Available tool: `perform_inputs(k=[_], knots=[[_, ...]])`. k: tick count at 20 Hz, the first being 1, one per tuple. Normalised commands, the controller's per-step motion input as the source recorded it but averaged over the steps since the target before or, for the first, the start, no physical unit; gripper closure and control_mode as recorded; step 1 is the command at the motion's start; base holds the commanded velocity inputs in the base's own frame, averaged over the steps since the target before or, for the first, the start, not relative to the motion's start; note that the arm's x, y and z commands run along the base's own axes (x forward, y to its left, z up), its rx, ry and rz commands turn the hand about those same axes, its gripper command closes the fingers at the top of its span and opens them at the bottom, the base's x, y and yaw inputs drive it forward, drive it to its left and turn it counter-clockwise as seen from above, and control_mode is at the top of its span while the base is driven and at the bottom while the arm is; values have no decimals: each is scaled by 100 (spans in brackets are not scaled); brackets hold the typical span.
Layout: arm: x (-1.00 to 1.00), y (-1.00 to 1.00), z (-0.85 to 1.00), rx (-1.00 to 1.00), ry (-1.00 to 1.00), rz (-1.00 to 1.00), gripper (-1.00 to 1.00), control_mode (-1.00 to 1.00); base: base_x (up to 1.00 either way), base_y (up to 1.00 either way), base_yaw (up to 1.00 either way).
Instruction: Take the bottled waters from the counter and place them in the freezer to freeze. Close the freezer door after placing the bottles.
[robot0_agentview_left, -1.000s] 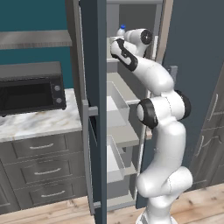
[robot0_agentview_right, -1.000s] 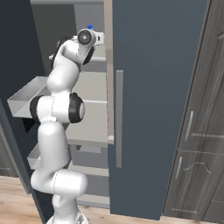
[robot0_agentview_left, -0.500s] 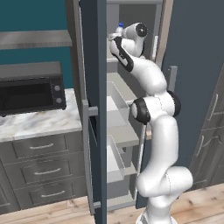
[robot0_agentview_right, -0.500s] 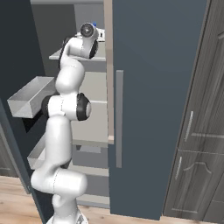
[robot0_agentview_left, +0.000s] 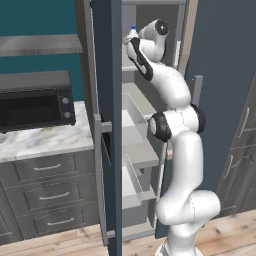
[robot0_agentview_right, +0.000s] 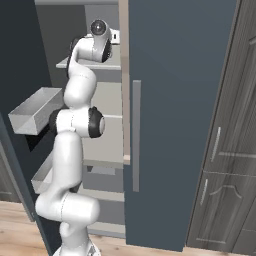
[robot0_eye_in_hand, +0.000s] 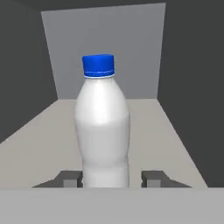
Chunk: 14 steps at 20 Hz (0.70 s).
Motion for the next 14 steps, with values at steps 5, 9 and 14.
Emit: perform_inputs(k=[5,9,14], knots=[[-87,0,10,0,-13,0,-100,-100,0,0,0],[-100,0,-37,-2,-15,0,-100,-100,0,0,0],[-100,0,-100,-11,-4,0,-100,-100,0,0,0]])
